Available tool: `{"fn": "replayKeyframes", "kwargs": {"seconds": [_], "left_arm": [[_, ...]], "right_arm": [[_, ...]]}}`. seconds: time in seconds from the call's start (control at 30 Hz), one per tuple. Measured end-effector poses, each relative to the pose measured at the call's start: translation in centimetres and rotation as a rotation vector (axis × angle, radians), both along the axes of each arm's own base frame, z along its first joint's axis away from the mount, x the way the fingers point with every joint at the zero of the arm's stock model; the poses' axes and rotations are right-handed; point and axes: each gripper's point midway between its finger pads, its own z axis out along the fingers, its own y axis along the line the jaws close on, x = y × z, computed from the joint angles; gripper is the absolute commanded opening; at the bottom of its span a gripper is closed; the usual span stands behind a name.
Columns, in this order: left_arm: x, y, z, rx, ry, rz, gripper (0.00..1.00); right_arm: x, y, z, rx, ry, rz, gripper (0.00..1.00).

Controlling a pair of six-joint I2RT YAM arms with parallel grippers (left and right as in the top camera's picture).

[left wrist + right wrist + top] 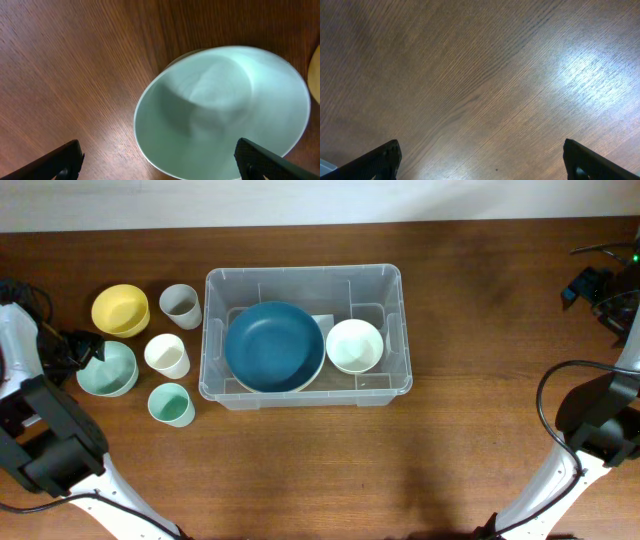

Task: Pack container
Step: 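Grasp the light green bowl rim with the left gripper and lift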

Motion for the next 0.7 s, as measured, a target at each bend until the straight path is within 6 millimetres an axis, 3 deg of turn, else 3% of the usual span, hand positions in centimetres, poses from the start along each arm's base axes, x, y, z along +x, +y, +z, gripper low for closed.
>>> {"fn": "replayKeyframes", "kwargs": {"seconds": [0.3, 0.5, 0.7], "left_arm": [[-0.5, -0.2, -2.6, -0.005, 0.008, 0.005, 0.96], [-1.6, -0.9, -5.1, -0.02, 0.033, 0.01, 0.75], [-1.9, -1.1, -5.8, -0.022, 0.04, 0.012, 0.6]], "right_arm": [[0.0, 0.0, 0.0, 0.0, 0.0, 0.0, 0.99], [0.0, 0.0, 0.0, 0.0, 0.0, 0.0, 0.99], [0.0, 0.0, 0.0, 0.0, 0.0, 0.0, 0.99]]}}
